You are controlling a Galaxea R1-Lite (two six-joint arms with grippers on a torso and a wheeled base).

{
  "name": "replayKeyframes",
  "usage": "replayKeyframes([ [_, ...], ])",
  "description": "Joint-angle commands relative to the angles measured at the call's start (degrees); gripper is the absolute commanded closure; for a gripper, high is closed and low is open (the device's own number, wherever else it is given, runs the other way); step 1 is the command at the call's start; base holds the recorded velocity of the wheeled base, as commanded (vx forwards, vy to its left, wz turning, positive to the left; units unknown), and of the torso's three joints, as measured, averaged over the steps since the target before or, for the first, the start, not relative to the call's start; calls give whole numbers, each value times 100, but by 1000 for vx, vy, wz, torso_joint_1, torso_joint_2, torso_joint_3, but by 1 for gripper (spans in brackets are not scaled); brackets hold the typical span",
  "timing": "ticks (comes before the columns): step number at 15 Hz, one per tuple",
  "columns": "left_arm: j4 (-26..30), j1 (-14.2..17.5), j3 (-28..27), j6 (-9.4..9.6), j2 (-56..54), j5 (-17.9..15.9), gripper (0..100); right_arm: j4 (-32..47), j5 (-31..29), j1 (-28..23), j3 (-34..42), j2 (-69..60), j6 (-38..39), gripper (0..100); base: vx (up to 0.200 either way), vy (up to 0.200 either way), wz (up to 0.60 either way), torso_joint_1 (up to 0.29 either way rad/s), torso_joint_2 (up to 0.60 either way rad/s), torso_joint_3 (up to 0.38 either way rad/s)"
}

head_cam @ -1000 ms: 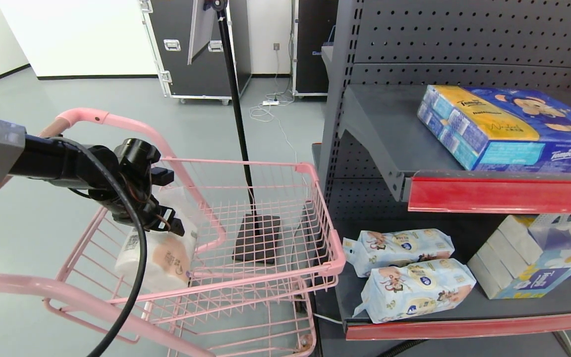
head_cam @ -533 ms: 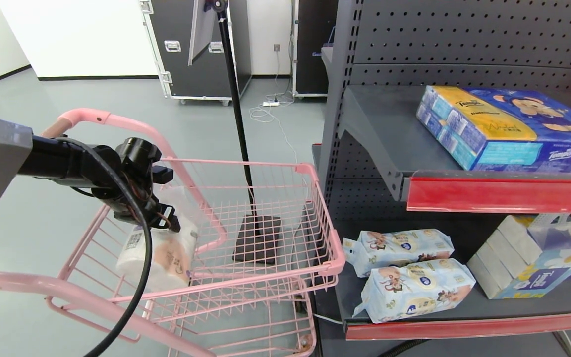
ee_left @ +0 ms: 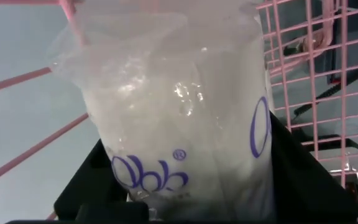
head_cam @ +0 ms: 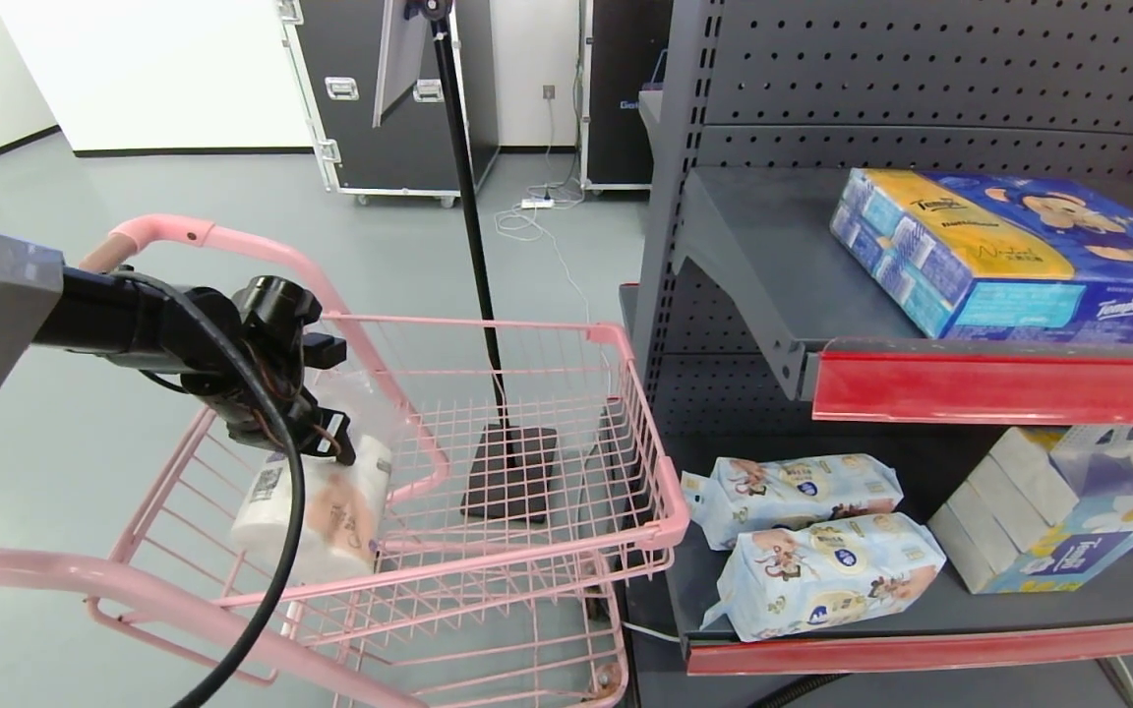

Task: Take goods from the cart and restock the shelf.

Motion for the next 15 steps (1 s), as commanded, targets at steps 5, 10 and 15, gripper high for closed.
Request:
replayKeyframes([
  [5, -60, 21, -47, -9, -1518, -126, 100, 2, 10, 0, 0, 6, -1, 0, 0, 0, 0, 0, 0, 0],
  [10, -96, 21, 32, -730, -2766, -434, 100, 2, 10, 0, 0, 6, -1, 0, 0, 0, 0, 0, 0, 0],
  [15, -992, 196, 1183, -1292, -4709, -785, 100, 2, 18, 0, 0, 6, -1, 0, 0, 0, 0, 0, 0, 0],
])
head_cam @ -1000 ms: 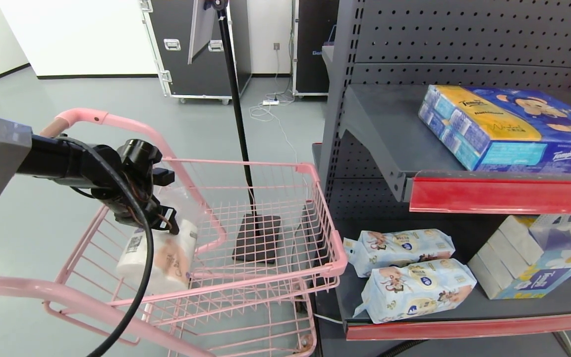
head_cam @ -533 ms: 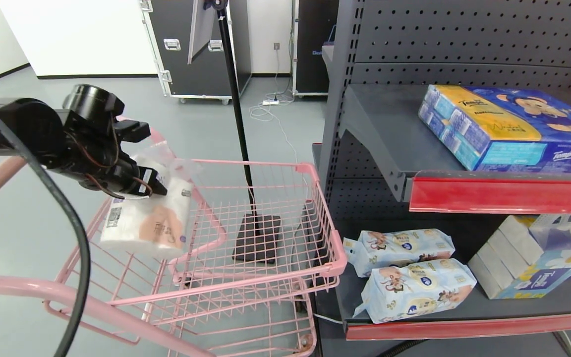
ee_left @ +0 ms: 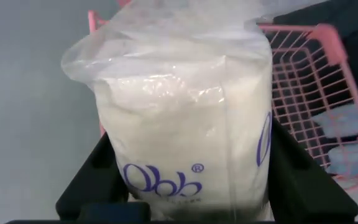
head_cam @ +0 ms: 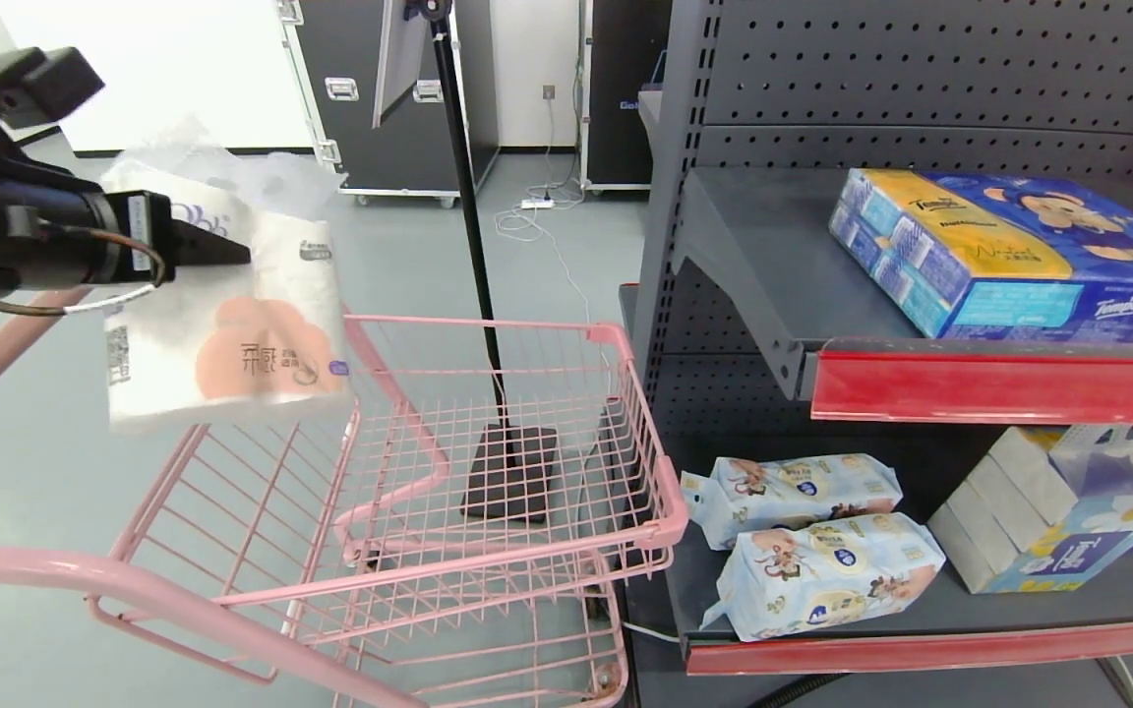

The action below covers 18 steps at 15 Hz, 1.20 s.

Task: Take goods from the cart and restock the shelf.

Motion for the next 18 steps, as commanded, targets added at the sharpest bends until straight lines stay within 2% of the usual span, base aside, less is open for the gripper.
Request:
replayKeyframes([
  [1, -997, 147, 1383, -85, -1421, -85, 100, 0, -9, 0, 0, 6, -1, 0, 0, 0, 0, 0, 0, 0],
  [2, -1340, 147, 1753, -85, -1649, -85, 100, 0, -9, 0, 0, 6, -10, 0, 0, 0, 0, 0, 0, 0],
  [3, -1955, 147, 2552, -85, -2159, -112, 100, 0, -9, 0, 0, 6, -10, 0, 0, 0, 0, 0, 0, 0],
  [4, -2140, 139, 2798, -85, -2335, -129, 100, 0, -9, 0, 0, 6, -10, 0, 0, 0, 0, 0, 0, 0],
  [5, -2474, 139, 3387, -85, -2827, -252, 100, 0, -17, 0, 0, 6, -19, 0, 0, 0, 0, 0, 0, 0],
  [6, -2588, 147, 3669, -94, -3117, -323, 100, 0, -17, 0, 0, 6, -19, 0, 0, 0, 0, 0, 0, 0],
  [8, -2658, 130, 4047, -85, -3565, -367, 100, 0, -17, 0, 0, 6, -10, 0, 0, 0, 0, 0, 0, 0],
  [10, -2904, 130, 4389, -76, -3917, -622, 100, 0, -26, 0, 0, 6, -10, 0, 0, 0, 0, 0, 0, 0],
  [12, -3071, 139, 4618, -68, -4119, -648, 100, 0, -26, 0, 0, 6, -10, 0, 0, 0, 0, 21, -92, -65],
  [16, -3080, 121, 4864, -32, -4374, -894, 100, 0, -26, 0, 0, 6, -1, 0, 0, 0, 0, 101, -420, -310],
  [18, -3080, 121, 4925, -32, -4391, -903, 100, 0, -26, 0, 0, 6, -1, 0, 0, 0, 0, 158, -508, -361],
])
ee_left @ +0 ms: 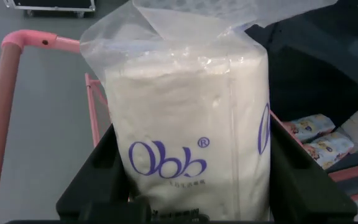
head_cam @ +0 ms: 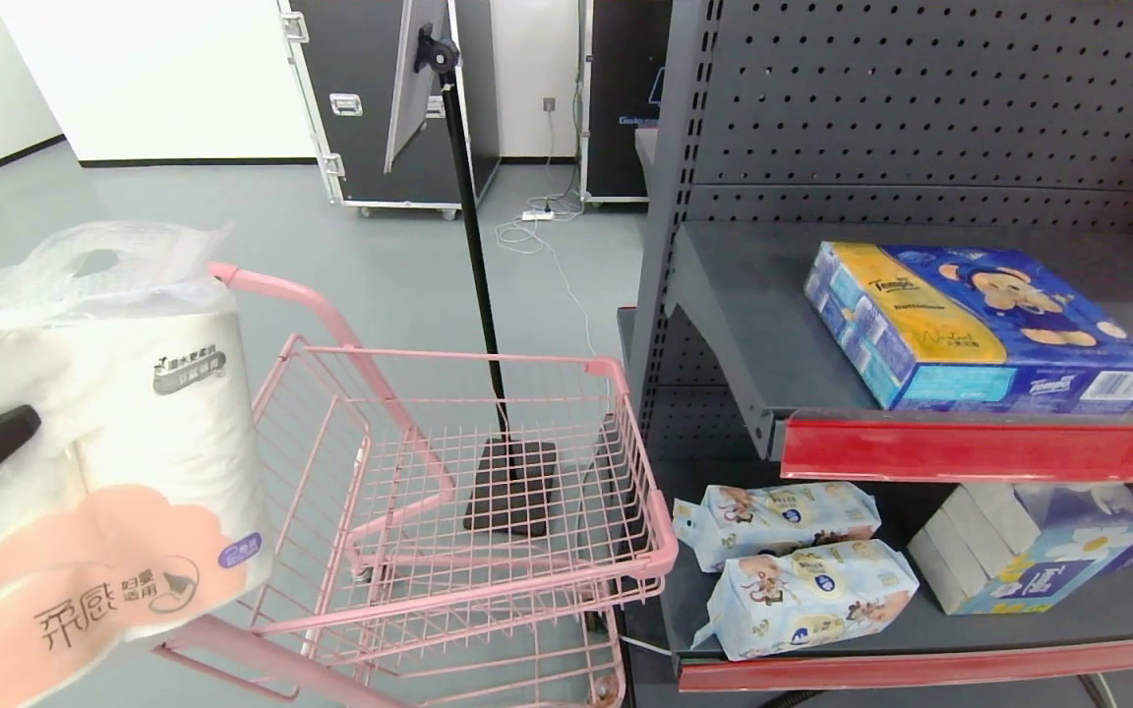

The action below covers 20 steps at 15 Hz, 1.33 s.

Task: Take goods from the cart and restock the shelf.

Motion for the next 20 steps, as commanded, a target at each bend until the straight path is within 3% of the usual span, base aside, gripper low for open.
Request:
replayKeyframes([
  [1, -8, -1, 47, 0, -55, -29, 100, 2, 1, 0, 0, 6, -1, 0, 0, 0, 0, 168, -530, -369],
  [5, -175, -1, 56, 0, 59, -82, 100, 2, 1, 0, 0, 6, -1, 0, 0, 0, 0, 190, -559, -378],
  [7, -650, 8, 29, 0, 420, -82, 100, 2, 1, 0, 0, 6, -1, 0, 0, 0, 0, 207, -593, -381],
  [13, -1388, -1, 3, 9, 1184, -82, 100, 2, 1, 0, 0, 6, -1, 0, 0, 0, 0, 190, -469, -292],
  [16, -1872, 8, -208, 9, 1729, -65, 100, 2, 1, 0, 0, 6, -1, 0, 0, 0, 0, 139, -333, -198],
  [20, -1898, -1, -489, 27, 1931, -65, 100, 2, 9, 0, 0, 6, -1, 0, 0, 0, 0, 8, -15, -7],
])
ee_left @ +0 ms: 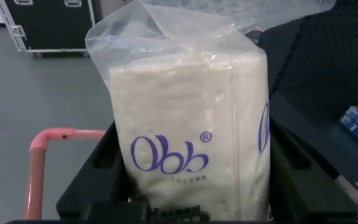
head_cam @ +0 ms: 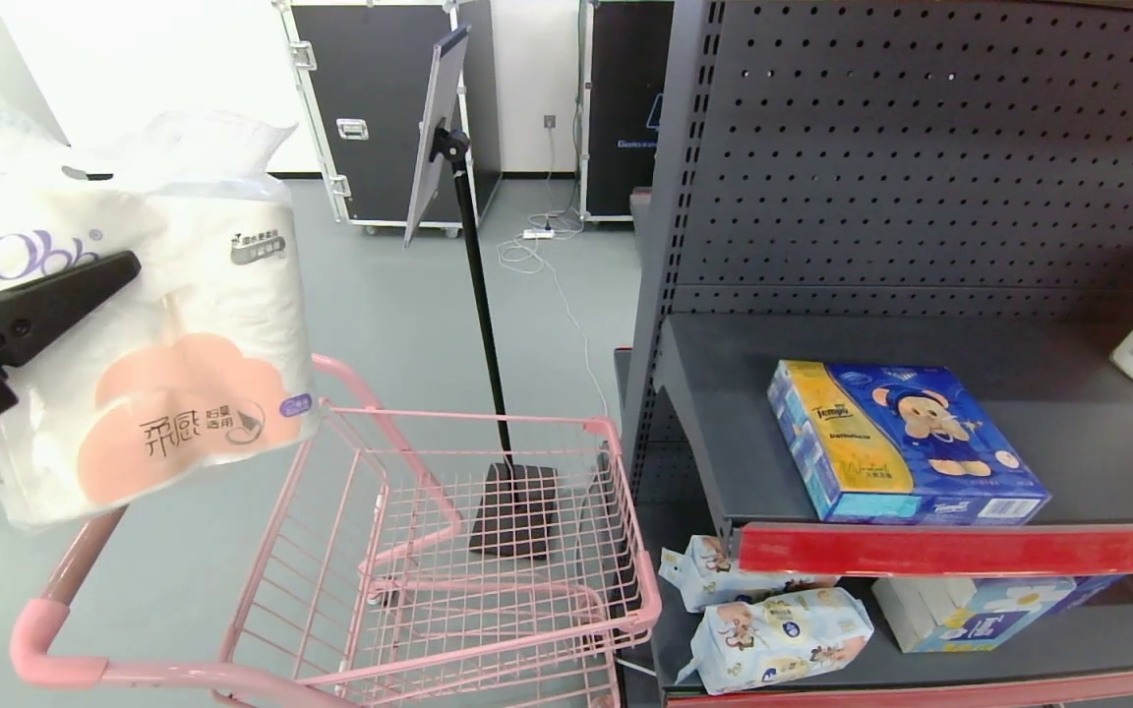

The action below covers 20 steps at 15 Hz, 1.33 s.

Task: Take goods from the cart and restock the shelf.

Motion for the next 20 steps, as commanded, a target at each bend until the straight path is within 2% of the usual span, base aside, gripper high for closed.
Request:
replayKeyframes([
  [1, 5, -6, -12, 94, 148, 5, 100, 2, 3, 0, 0, 6, -4, 0, 0, 0, 0, 0, 0, 0],
  [2, 14, -6, 41, 209, 121, 5, 100, -7, 3, 0, 0, 6, -4, 0, 0, 0, 0, 0, 0, 0],
  [9, 14, -6, 103, 226, 77, 14, 100, 2, 3, 0, 0, 6, -4, 0, 0, 0, 0, 0, 0, 0],
  [20, -3, -6, 94, 226, 16, 14, 100, 2, 3, 0, 0, 6, -4, 0, 0, -200, 0, 2, 2, 1],
])
